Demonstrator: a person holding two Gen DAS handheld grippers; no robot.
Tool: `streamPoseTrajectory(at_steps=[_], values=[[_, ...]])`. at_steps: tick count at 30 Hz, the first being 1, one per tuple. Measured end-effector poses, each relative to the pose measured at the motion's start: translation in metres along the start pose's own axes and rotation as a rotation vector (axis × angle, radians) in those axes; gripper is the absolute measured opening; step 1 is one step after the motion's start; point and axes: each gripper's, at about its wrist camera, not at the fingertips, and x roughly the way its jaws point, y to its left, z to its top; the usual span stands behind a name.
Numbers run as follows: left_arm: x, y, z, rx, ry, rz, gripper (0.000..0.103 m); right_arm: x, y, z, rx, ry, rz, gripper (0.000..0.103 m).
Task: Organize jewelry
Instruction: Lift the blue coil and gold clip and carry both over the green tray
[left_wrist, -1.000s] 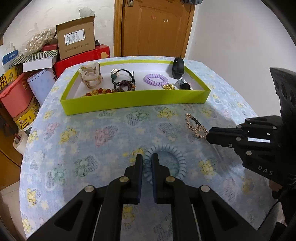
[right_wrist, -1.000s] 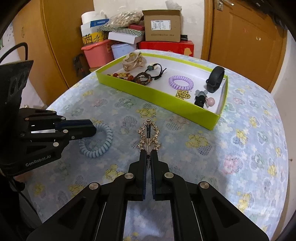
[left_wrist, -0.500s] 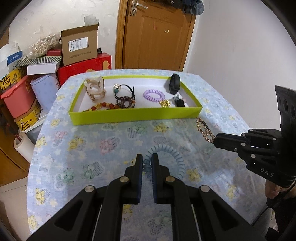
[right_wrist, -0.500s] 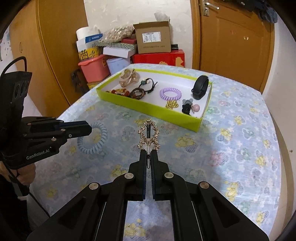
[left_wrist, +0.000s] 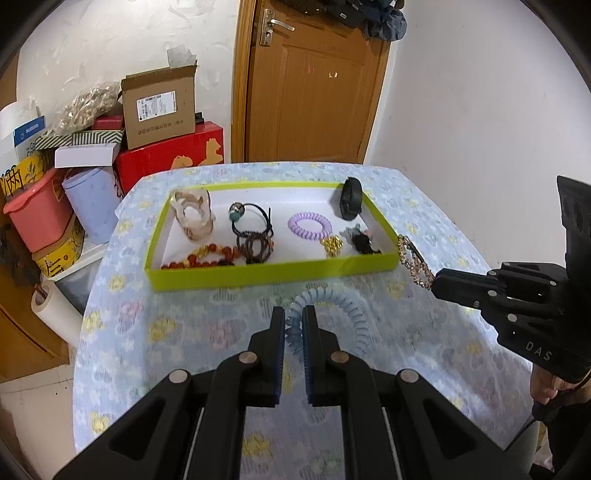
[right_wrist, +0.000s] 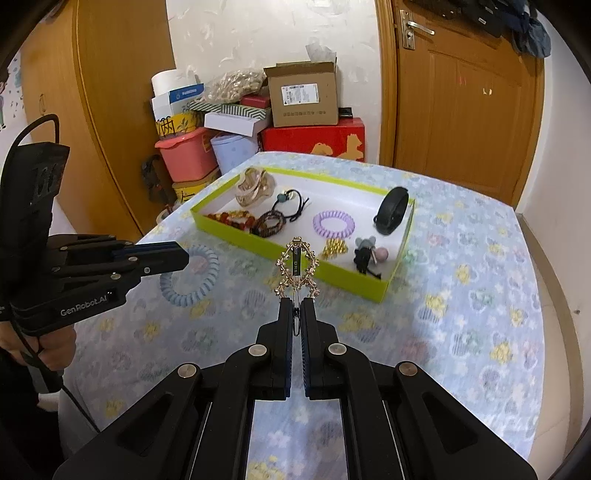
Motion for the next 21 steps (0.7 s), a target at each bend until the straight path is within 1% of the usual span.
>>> streamPoseTrajectory(at_steps=[6, 13, 21], values=[[0.013, 0.004, 0.022, 0.006, -0.009, 0.006, 0.009, 0.009, -0.008, 0.017, 0.002, -0.008, -0.005, 0.003], [0.037, 0.011, 0.044, 0.0, 0.001, 0.01, 0.009, 0.029, -0.02, 0.039, 0.011, -0.003, -0.015, 0.004], [0.07, 0.02, 0.061, -0.019, 0.021, 0.002, 0.009, 0.065, -0.036, 0.065, 0.028, 0.018, -0.028, 0.004]])
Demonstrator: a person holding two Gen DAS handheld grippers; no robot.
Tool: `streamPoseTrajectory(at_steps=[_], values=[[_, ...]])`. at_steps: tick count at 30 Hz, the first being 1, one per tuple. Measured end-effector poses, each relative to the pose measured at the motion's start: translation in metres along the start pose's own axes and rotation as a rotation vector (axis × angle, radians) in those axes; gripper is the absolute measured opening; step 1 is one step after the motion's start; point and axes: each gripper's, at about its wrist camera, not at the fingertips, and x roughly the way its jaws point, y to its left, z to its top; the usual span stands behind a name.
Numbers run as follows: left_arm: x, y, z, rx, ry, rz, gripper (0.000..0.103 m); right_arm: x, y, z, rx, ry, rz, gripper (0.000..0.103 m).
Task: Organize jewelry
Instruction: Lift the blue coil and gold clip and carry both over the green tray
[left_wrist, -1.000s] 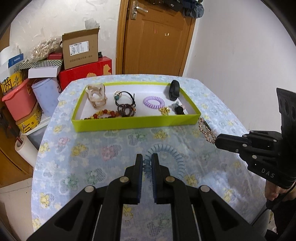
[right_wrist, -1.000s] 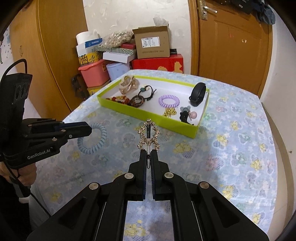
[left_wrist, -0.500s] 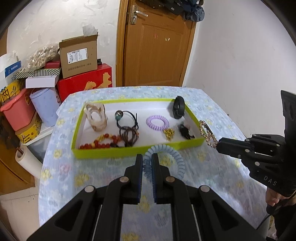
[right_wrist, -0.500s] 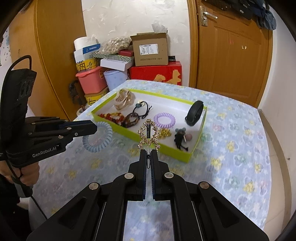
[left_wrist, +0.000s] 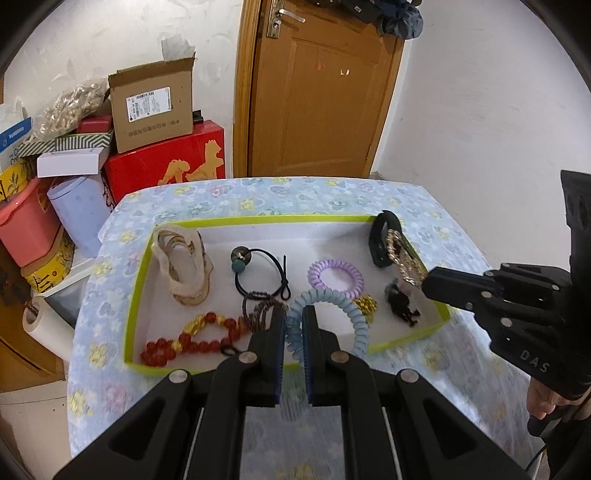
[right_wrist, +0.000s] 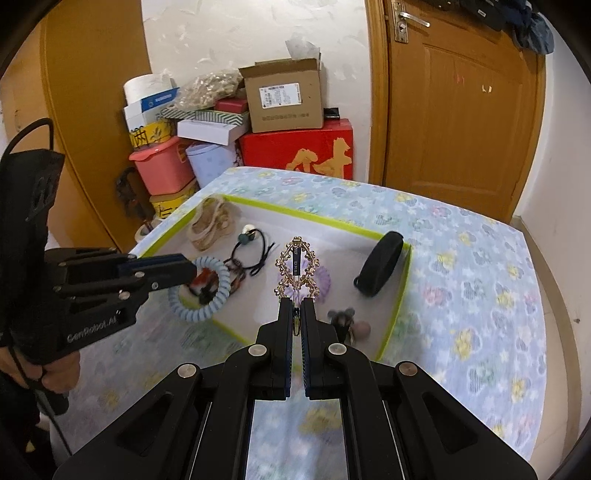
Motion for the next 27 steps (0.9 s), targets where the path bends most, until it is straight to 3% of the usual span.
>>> streamPoseTrajectory(at_steps=[12, 27], values=[[0.039, 0.003, 0.0, 0.003, 0.055, -0.026, 0.009, 0.059, -0.018, 0.018, 0.043, 0.073, -0.012, 0.004], [0.056, -0.001, -0.004, 0.016, 0.095, -0.049, 0.01, 0.08, -0.019, 0.015, 0.042, 0.115, 0.008, 0.004]])
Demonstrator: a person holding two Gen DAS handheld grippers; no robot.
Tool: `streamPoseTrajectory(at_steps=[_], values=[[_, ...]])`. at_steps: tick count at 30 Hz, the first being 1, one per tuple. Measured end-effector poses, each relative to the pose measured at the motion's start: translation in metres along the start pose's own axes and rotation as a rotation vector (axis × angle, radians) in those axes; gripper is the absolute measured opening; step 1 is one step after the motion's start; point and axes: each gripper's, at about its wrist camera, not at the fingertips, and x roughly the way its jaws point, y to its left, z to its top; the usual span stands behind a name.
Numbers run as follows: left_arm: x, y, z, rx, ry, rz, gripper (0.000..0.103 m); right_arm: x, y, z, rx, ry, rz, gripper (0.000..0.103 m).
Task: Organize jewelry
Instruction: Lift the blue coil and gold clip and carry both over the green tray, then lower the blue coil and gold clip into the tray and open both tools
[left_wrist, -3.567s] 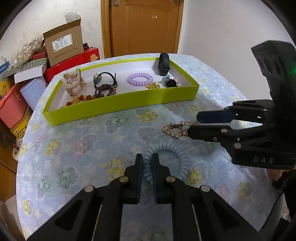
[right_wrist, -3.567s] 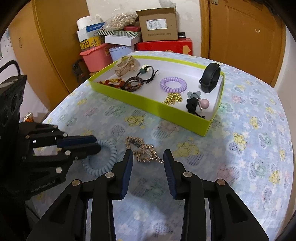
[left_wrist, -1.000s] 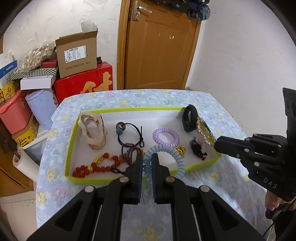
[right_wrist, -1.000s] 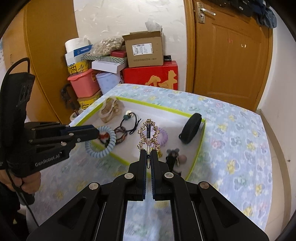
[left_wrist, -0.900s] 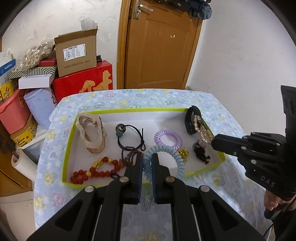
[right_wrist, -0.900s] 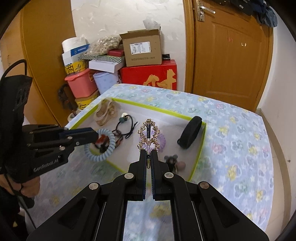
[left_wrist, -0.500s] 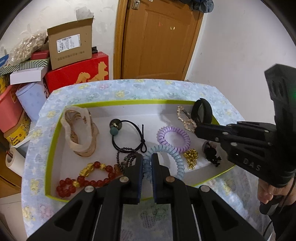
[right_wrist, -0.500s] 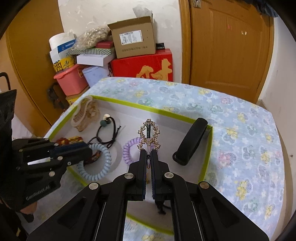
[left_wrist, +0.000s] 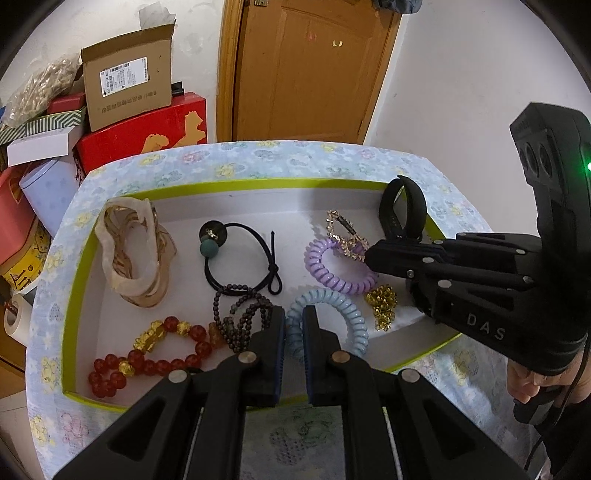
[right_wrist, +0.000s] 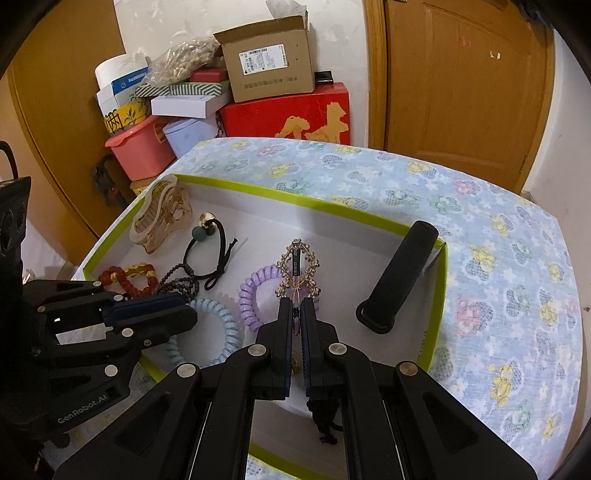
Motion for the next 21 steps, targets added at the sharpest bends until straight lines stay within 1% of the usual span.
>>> streamPoseTrajectory(at_steps=[4, 5, 7, 11, 13, 15, 21], values=[[0.0, 0.001, 0.0, -0.001, 0.005, -0.003, 0.011, 0.001, 0.001, 0.0, -0.002, 0.01, -0.002, 0.006], [0.0, 0.001, 0.0, -0.002, 0.008, -0.003, 0.011, 0.001, 0.001, 0.0, -0.003, 0.012, -0.004, 0.01], [0.0, 0.001, -0.001, -0.003, 0.011, -0.004, 0.011, 0.0, 0.002, 0.0, -0.001, 0.008, 0.0, 0.014], [-0.005, 0.001, -0.001, -0.003, 0.002, -0.008, 0.012, -0.007, 0.003, -0.001, 0.003, -0.008, 0.004, 0.015], [-0.01, 0.002, -0.001, -0.006, -0.006, -0.009, 0.02, -0.013, 0.004, -0.002, 0.002, -0.016, 0.001, 0.015], [-0.016, 0.002, -0.003, -0.01, -0.013, -0.01, 0.023, -0.021, 0.007, -0.003, 0.001, -0.029, 0.001, 0.015], [-0.039, -0.002, -0.01, -0.008, -0.036, 0.009, 0.023, -0.049, 0.011, -0.013, 0.022, -0.057, -0.009, 0.015]])
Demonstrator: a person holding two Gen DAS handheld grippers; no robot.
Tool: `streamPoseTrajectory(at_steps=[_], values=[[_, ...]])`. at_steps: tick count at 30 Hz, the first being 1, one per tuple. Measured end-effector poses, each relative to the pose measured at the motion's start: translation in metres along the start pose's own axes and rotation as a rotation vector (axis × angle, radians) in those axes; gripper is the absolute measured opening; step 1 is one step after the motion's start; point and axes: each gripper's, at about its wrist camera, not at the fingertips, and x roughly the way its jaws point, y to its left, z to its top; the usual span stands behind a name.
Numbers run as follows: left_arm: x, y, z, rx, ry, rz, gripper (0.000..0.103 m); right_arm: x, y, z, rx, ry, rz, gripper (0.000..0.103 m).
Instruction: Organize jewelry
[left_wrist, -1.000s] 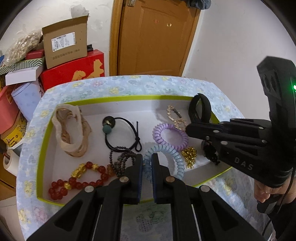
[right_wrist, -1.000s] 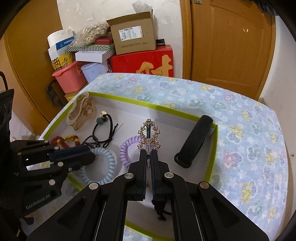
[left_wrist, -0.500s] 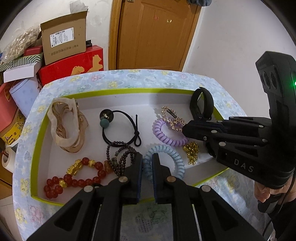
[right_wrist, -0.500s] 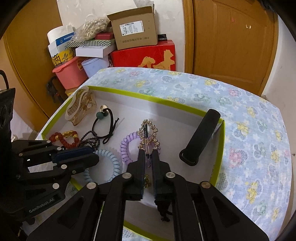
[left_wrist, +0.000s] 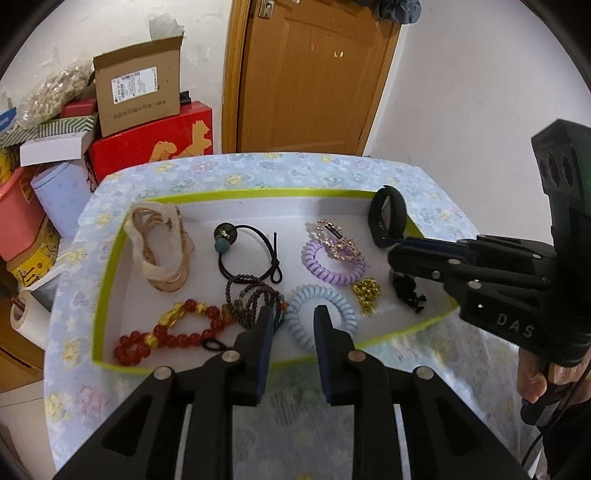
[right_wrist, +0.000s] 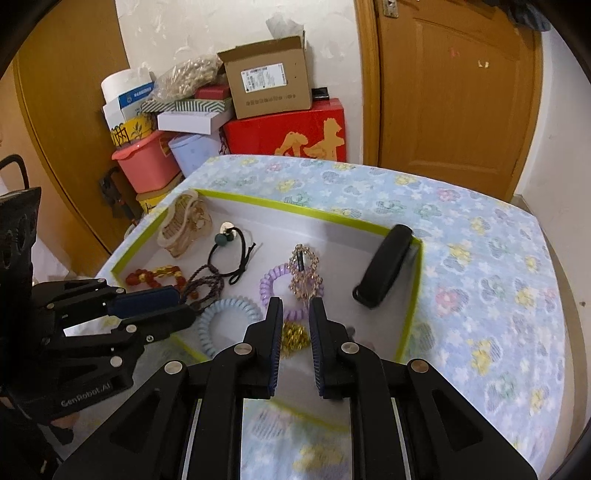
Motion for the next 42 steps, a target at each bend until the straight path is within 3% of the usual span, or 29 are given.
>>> streamPoseTrajectory(at_steps=[15, 21, 30, 42], values=[[-0.086, -0.025, -0.057, -0.003, -0.072, 0.076, 0.027, -0.096, 0.03, -0.064, 0.003, -0.062, -0.044, 0.022], [-0.111, -0.033, -0.083, -0.021, -0.082, 0.098, 0.027, -0.124, 0.047, -0.095, -0.002, -0.072, -0.054, 0.031], [-0.137, -0.036, -0.112, -0.057, -0.096, 0.125, 0.027, -0.145, 0.064, -0.13, -0.003, -0.066, -0.054, 0.031], [-0.137, -0.04, -0.126, -0.063, -0.075, 0.137, 0.027, -0.145, 0.069, -0.142, -0.007, -0.043, -0.057, 0.031]])
